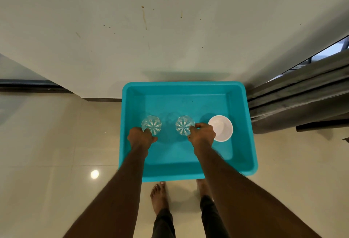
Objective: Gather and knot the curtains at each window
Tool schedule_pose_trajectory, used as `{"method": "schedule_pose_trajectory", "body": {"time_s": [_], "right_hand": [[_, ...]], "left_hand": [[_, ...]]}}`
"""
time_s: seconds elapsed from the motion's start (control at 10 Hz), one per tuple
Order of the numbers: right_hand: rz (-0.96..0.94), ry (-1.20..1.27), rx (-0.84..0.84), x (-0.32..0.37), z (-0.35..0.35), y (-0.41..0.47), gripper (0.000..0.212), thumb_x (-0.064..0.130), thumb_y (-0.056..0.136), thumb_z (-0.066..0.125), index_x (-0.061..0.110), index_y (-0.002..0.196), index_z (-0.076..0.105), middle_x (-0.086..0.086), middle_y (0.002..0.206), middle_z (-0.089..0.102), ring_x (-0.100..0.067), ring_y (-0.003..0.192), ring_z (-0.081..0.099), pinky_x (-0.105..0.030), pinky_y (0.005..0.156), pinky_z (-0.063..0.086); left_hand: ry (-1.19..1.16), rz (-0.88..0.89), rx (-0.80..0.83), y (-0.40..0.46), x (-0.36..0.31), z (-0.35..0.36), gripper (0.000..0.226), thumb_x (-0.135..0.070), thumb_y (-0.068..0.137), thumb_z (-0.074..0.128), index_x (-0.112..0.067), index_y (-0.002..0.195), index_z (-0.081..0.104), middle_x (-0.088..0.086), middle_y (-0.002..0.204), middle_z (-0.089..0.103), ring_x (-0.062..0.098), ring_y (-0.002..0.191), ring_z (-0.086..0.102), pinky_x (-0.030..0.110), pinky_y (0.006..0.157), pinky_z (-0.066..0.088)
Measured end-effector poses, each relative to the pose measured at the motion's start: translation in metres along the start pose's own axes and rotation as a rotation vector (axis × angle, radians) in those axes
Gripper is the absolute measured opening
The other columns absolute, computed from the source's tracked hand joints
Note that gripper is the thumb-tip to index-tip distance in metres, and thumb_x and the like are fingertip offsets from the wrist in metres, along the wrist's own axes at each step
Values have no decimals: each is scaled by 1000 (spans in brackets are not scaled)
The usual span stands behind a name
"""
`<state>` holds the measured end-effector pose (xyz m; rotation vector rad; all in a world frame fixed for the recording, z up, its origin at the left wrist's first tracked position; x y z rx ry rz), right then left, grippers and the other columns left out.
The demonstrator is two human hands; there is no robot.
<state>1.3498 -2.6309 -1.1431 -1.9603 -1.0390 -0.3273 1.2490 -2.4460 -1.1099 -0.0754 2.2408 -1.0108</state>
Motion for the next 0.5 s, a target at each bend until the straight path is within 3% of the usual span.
{"method": "schedule_pose_trajectory", "body": {"time_s": [0.2, 0.3, 0.4, 0.5], "right_hand": [[-13, 17, 31, -8, 4, 8, 14, 42, 64, 73, 33, 72, 64, -5, 83, 77, -34, 76, 74, -52, 77, 62], [-9, 1, 59, 0, -2, -1, 30, 55, 61, 77, 32, 77, 66, -6, 85, 77, -33, 78, 75, -51, 78, 62], [-26, -45, 51, 20, -17, -20, 54, 57, 72, 81, 19, 109, 72, -9, 111, 75, -35, 102, 71, -46, 95, 56], [9, -76, 23, 35, -30, -34, 56, 48, 87, 76, 10, 126, 67, -10, 129, 68, -34, 124, 58, -40, 105, 45]], "left_hand": [[-60, -34, -7, 0, -1, 2, 19, -12, 88, 70, -1, 75, 62, 15, 74, 70, 32, 61, 74, 37, 60, 60], [16, -24, 6, 0, 0, 0, 33, -28, 88, 73, 4, 88, 66, 15, 83, 72, 29, 54, 73, 27, 48, 56], [182, 56, -51, 3, -2, -2, 65, -61, 77, 64, 1, 99, 65, 18, 94, 73, 35, 70, 75, 38, 63, 63], [343, 120, -145, -13, -20, -10, 67, -57, 87, 60, 4, 114, 63, 27, 114, 68, 45, 105, 67, 46, 93, 56]]}}
Point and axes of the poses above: each hand's wrist, its own y-axis towards the middle knuckle, its own z-axis out of the palm, x = y × z, the point moved 2 cm from there along y, towards the middle knuckle
